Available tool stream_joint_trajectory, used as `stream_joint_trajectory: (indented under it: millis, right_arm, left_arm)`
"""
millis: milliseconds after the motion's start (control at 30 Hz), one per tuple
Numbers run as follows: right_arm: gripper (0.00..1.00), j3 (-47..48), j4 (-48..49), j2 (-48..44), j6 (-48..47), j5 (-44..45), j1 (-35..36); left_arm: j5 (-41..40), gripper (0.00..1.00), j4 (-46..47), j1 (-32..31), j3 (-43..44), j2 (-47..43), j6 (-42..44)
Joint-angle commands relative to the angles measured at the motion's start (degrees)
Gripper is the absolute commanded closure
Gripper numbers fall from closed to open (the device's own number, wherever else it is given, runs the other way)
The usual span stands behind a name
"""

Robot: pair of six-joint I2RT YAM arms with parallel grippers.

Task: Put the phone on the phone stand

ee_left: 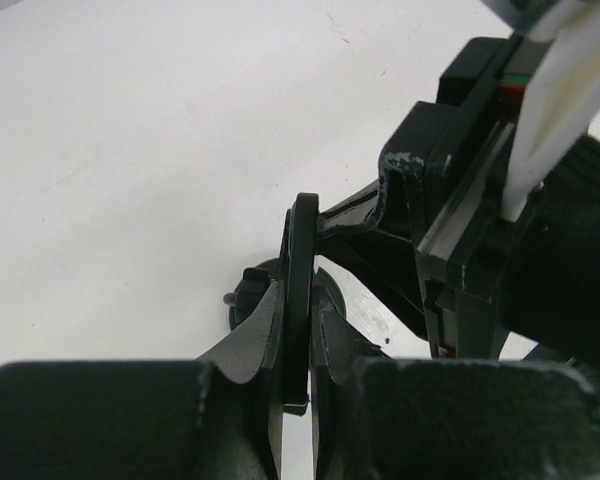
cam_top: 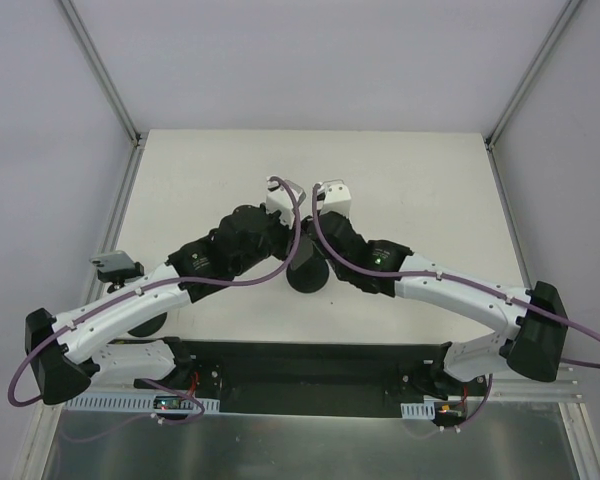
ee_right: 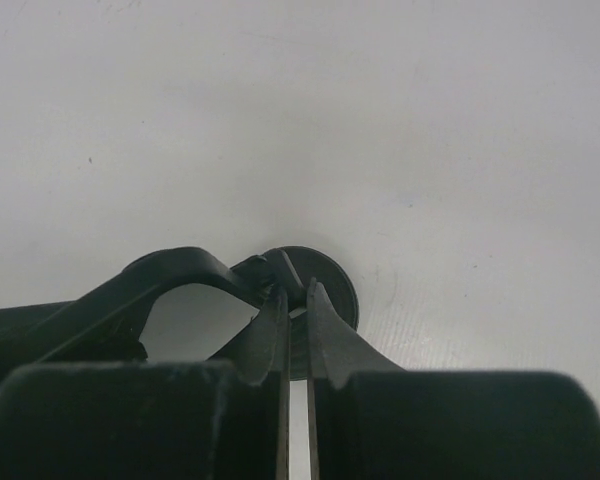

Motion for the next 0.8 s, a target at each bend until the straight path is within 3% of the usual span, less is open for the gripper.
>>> stream_joint_trajectory:
  millis: [0, 33, 67, 167, 300, 433, 567, 633, 767]
  right_arm:
    - [0.95, 4.49, -2.48, -5.26, 2.17, -24.36, 1.19]
    - [0.87, 4.32, -3.29, -5.96, 1.21, -26.24, 0.83]
    - [0.67, 3.71, -3.82, -6.92, -0.28, -27.05, 0.83]
    - [0.37, 1.24, -5.67, -11.93, -2.4, -28.02, 0.74]
    - [0.26, -1.83, -6.9, -20.36, -6.69, -25.74, 0.48]
    - [0.22, -2.63, -6.64, -24.69, -9.7, -26.17, -1.98]
    - [0.2, -4.12, -3.49, -22.67, -11.45, -31.34, -3.83]
    - [0.19, -6.84, 3.45, -19.96, -14.16, -36.27, -3.74]
    - [0.14, -8.34, 15.05, -13.1, -18.91, -34.54, 0.89]
  left_arm:
    - [-17.7, 1.0, 10.16, 4.83, -2.75, -0.28, 4.61]
    - [-17.43, 1.0, 10.16, 4.92, -3.36, -0.89, 4.43]
    - [-17.69, 1.0, 10.07, 4.92, -3.72, -1.86, 4.43]
    - [-17.61, 1.0, 9.81, 4.92, -4.51, -3.62, 4.08]
    - [-17.34, 1.0, 7.02, 4.92, -4.34, -5.29, 2.5]
    - [-19.7, 1.0, 4.37, 4.92, -3.9, -6.79, -0.04]
    - [-25.59, 1.0, -2.91, 4.92, -1.53, -7.84, -4.95]
    - [-28.66, 1.0, -8.09, 4.92, 1.01, -7.93, -11.17]
    - [-32.81, 1.0, -22.59, 4.92, 4.54, -7.06, -23.58]
